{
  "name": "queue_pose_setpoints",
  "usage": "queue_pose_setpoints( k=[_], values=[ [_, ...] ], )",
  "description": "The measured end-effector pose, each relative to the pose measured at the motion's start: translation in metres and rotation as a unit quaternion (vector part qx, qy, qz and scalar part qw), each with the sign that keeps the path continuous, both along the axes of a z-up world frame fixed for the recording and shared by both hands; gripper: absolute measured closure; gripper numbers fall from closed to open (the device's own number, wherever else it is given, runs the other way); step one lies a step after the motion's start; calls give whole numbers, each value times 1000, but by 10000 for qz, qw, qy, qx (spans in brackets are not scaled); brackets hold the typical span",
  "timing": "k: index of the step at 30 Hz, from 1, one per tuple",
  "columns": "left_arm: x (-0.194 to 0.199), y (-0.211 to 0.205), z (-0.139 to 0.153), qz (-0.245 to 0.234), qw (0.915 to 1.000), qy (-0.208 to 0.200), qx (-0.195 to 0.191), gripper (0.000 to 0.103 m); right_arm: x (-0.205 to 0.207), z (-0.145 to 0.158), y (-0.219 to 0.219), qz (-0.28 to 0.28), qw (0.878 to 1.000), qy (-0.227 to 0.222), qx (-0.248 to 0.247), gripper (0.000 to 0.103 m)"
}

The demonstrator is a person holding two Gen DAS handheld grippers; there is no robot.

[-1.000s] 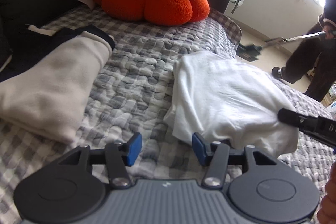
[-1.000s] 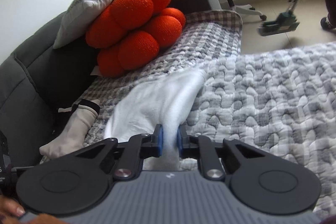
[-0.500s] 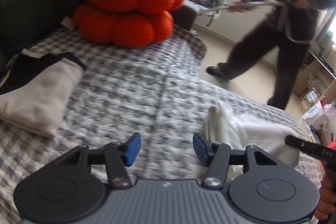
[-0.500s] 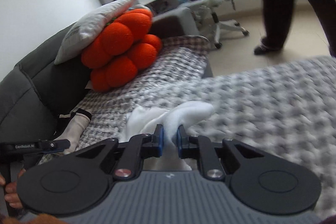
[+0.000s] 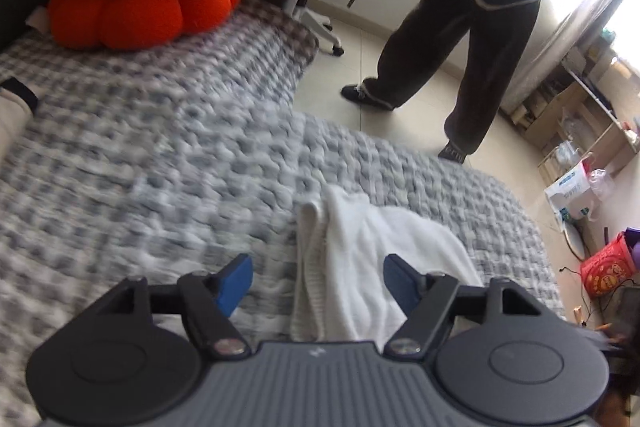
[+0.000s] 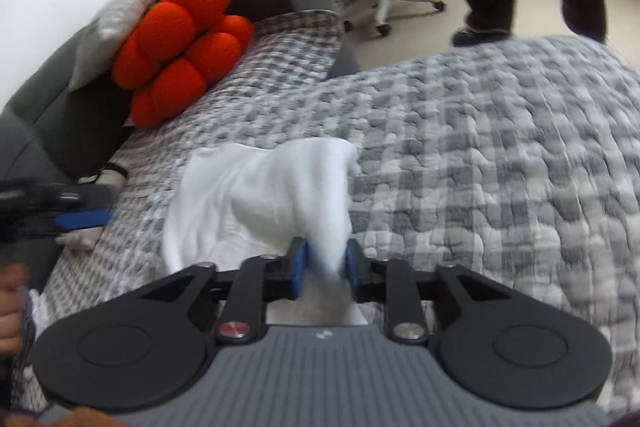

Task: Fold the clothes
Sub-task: 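Pinch the white pants bundle with the right gripper while the left gripper pinches its folded end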

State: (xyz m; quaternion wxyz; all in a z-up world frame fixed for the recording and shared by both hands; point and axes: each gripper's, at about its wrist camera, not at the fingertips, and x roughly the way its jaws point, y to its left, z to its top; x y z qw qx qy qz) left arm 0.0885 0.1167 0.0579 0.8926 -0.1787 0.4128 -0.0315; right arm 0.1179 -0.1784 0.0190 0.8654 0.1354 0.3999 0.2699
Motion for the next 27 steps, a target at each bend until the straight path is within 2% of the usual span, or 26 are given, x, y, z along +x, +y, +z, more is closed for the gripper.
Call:
queue_pose_setpoints(
  k=[1, 2, 7, 9, 12, 13, 14, 16, 18, 19, 20, 22, 24, 26, 27],
  values=[
    [5, -4, -7, -2, 10000, 35, -8, 30, 4, 1, -4, 7, 10000, -11, 64, 59],
    [9, -5, -12, 20, 10000, 39, -23, 30, 9, 2, -9, -4, 9999, -8, 130, 56],
    [21, -8, -26, -86, 9998, -154, -71, 30, 47, -12, -13, 35, 9946, 653, 801, 56],
    [26, -9, -31, -121, 9998, -139, -95, 30, 60, -17, -4, 94, 9926, 835, 877, 56],
    [32, -9, -39, -165, 9998, -79, -108, 37, 75, -18, 11, 39, 9919, 922, 869, 54],
    [33, -10, -41, -161, 9998, -77, -77, 43, 79, -18, 14, 21, 9916, 914, 917, 52],
    [34, -10, -42, -153, 9998, -82, -42, 45, 81, -17, 18, 13, 9917, 895, 926, 51],
    [36, -11, -46, -137, 9999, -93, 26, 45, 79, -13, 24, -44, 9947, 697, 757, 50],
    [35, -11, -45, -112, 9998, -135, -7, 50, 73, -8, 30, -208, 9980, 361, 470, 64],
    [34, -11, -44, -96, 9998, -154, -57, 56, 69, -6, 32, -302, 9988, 171, 334, 73],
    [34, -11, -42, -63, 9998, -168, -123, 64, 63, -1, 33, -348, 9990, -59, 260, 77],
    [31, -11, -37, 1, 9995, -263, -184, 68, 49, 10, 37, -378, 9973, -603, 163, 81],
    [29, -11, -33, 62, 9991, -350, -213, 68, 37, 20, 42, -336, 9918, -1231, -26, 81],
    [29, -9, -32, 137, 9990, -378, -218, 64, 31, 21, 44, -278, 9857, -1646, -224, 81],
    [29, -7, -34, 178, 9990, -335, -241, 60, 33, 17, 46, -286, 9850, -1653, -414, 81]
  ],
)
